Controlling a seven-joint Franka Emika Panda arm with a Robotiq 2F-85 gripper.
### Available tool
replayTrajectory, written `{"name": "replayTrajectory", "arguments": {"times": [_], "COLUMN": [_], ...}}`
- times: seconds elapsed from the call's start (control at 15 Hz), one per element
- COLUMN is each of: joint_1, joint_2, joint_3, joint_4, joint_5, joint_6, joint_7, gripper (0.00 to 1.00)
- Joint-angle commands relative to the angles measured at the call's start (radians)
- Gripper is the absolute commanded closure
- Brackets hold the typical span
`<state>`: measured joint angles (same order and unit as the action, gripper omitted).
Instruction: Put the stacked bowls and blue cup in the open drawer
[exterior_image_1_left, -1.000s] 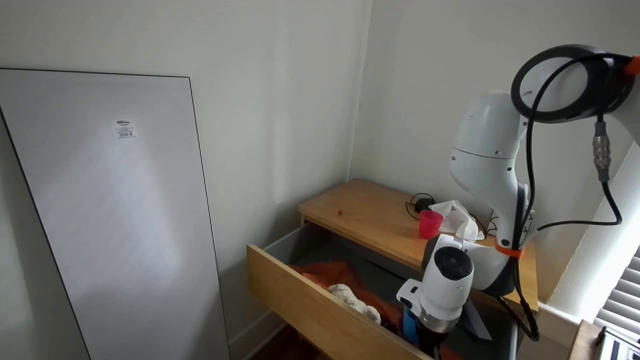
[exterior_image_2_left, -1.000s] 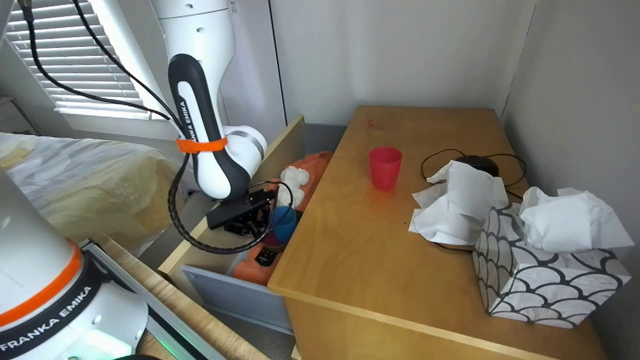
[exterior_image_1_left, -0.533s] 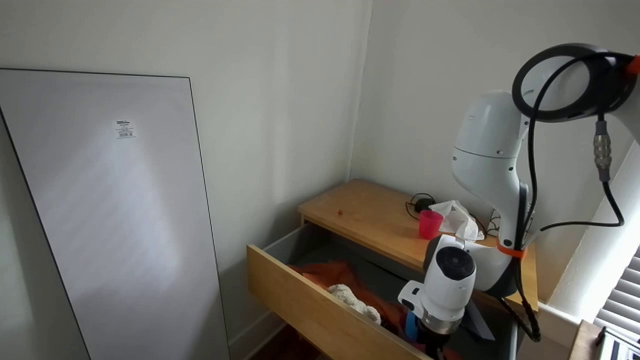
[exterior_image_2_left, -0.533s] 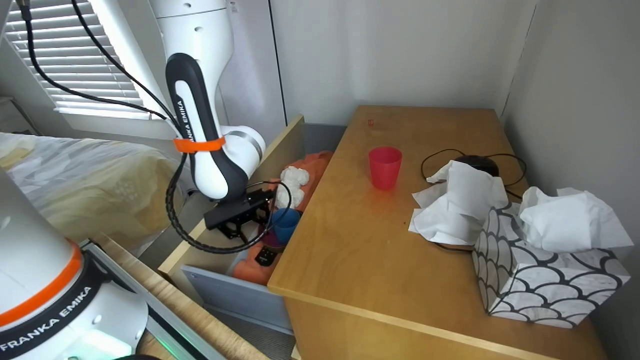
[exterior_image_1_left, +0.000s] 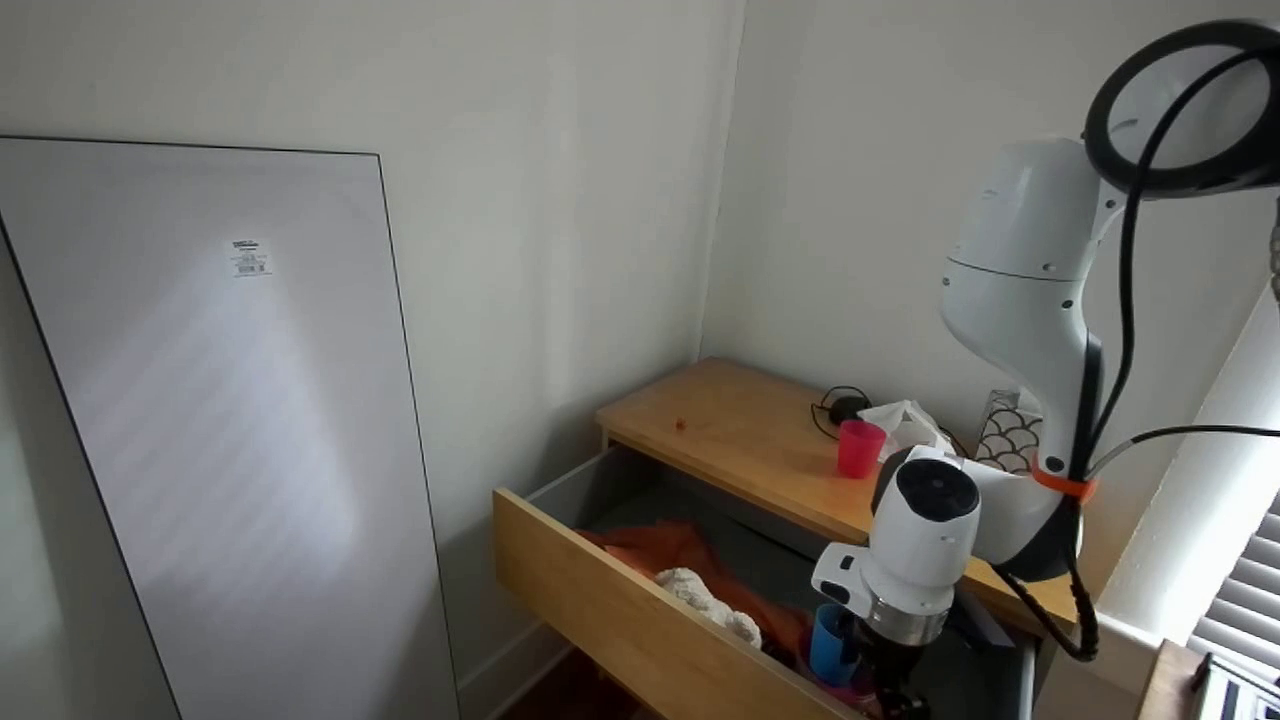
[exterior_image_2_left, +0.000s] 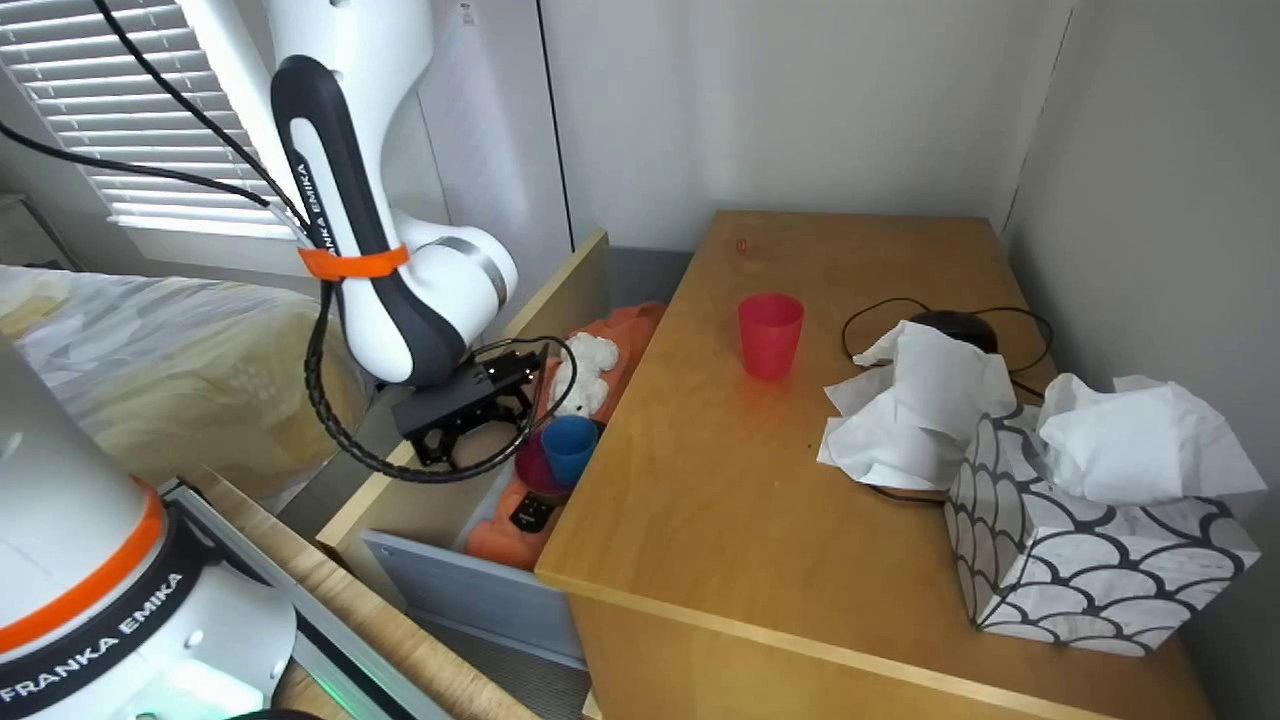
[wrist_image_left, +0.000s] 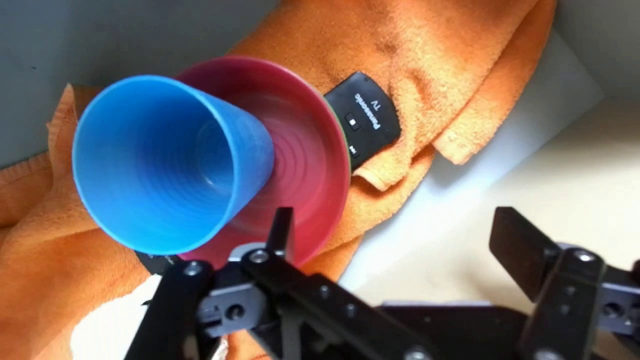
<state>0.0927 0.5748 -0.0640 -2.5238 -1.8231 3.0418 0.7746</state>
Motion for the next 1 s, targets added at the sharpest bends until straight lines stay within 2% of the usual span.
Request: {"name": "replayTrajectory", "arguments": {"times": [0.0,0.33,0.47,0.67,0.73,0.8,0.93], "joint_1": [0.028,0.017,0.003,-0.026,-0.069,-0.05,-0.065], "joint_2": [-0.135,-0.338,-0.406,-0.471,-0.48,-0.516,-0.559], "joint_3": [-0.008,-0.017,-0.022,-0.026,0.014,-0.008,0.003], "joint_4": [-0.105,-0.168,-0.177,-0.208,-0.229,-0.231,-0.243], "joint_5": [0.082,0.166,0.239,0.436,0.532,0.573,0.687], "joint_6": [0.042,0.107,0.133,0.131,0.115,0.107,0.087], "joint_7": [-0.096,-0.143,-0.136,-0.165,-0.206,-0.183,-0.181], "gripper": [0.0,0.0,0.0,0.0,0.0,0.0,0.0]}}
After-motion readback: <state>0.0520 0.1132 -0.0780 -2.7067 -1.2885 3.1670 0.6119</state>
